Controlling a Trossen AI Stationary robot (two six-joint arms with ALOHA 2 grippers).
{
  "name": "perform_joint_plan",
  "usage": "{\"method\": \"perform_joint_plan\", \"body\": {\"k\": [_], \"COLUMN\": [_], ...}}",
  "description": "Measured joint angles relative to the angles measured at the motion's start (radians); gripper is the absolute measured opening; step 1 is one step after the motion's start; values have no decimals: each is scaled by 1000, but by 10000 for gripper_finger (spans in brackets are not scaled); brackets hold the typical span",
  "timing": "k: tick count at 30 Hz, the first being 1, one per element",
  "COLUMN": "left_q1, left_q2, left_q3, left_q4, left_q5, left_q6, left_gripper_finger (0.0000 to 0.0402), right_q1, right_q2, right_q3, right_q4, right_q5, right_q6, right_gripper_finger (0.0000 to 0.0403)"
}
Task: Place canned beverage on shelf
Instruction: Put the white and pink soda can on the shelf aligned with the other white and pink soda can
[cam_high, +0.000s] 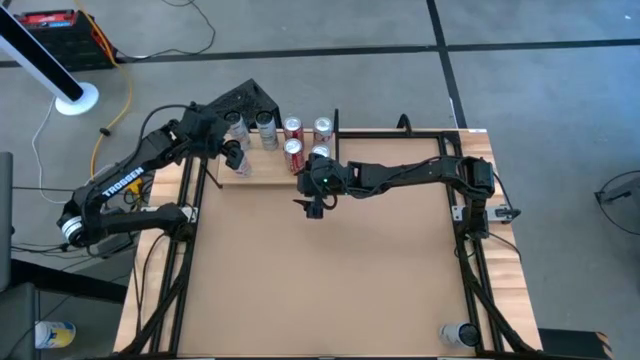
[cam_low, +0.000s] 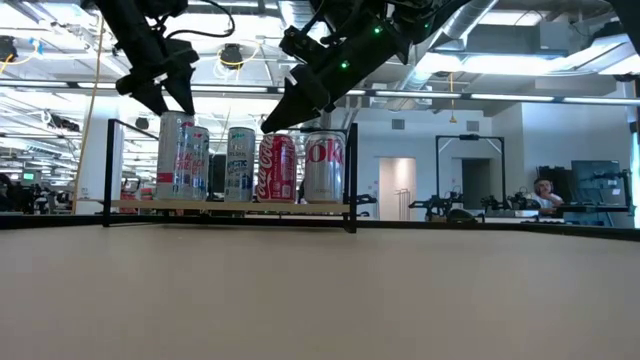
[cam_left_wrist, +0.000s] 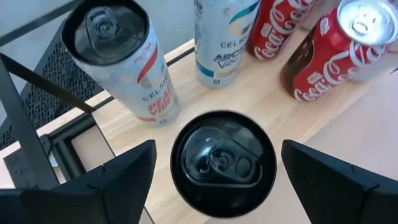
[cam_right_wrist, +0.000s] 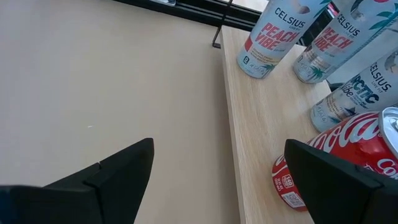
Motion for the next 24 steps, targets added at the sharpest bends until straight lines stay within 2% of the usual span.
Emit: {"method": "perform_joint_plan", "body": {"k": [7, 18, 24], "left_q1": [0, 0, 0], "left_q2": [0, -1, -1], "left_q3": [0, 0, 0], "left_q4": [-26, -30, -30], "left_q5": [-9, -7, 4], "left_q6": [2, 21, 67], "left_gripper_finger": [325, 236, 238], "right_q1": [0, 0, 0], "right_q2": [0, 0, 0], "right_q3": [0, 0, 0], "right_q4": [0, 0, 0], "right_q5": [0, 0, 0], "right_q6": [-1, -1, -1], "right_gripper_finger": [384, 384, 384]}}
